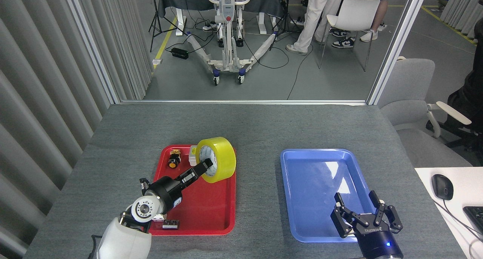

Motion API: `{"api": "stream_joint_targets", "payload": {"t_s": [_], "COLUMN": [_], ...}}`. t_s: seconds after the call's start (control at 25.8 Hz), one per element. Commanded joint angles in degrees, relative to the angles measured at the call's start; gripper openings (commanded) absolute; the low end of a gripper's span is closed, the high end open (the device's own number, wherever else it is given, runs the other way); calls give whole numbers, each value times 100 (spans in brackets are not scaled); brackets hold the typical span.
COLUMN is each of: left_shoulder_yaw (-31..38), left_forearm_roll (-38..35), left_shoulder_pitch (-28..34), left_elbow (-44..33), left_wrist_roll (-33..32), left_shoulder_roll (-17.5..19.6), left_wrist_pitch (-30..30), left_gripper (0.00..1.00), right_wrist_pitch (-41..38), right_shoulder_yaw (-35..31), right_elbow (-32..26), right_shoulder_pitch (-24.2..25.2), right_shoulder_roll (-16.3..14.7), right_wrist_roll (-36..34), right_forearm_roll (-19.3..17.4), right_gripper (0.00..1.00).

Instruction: Place and move tape with both arms

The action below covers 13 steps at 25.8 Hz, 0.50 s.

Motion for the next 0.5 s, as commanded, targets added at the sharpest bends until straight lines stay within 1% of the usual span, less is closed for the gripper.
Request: {"api": "stream_joint_targets", "payload": {"t_s": [0.0,0.08,0.15,0.23,0.31,0.39,0.46], "left_shoulder_yaw": [48,119,207,207,180,154,48], "left_forearm_roll": [618,627,750,1066,1427,1690,1893], "left_shoulder_pitch": [552,816,877,860,842,833,833], "left_elbow": [560,806,1105,1298,1325,1281,1202], "left_wrist_roll": [-76,-498,-884,-1069,-1245,-1359,-1377], "left_shoulder_roll": [289,316,316,342,386,395,386], "left_wrist_pitch": [-1928,-2894,-2982,-2982,-2982,-2982,-2982], "left_gripper": [1,2,4,5,5,5,5], "right_wrist_pitch": [-22,-22,-31,-66,-268,-426,-532], "right_shoulder_yaw": [11,11,20,160,380,714,1259], "right_elbow": [-1,-1,-1,-1,-1,-1,-1], "right_shoulder_pitch": [-7,2,10,19,19,45,45], "right_shoulder_roll": [-3,-3,-20,-99,-389,-767,-1207], "right_wrist_roll": [4,4,4,-13,-22,-92,-242], "right_forearm_roll": [0,0,-9,-27,-141,-449,-730], "right_gripper": [100,100,100,100,100,100,100]}}
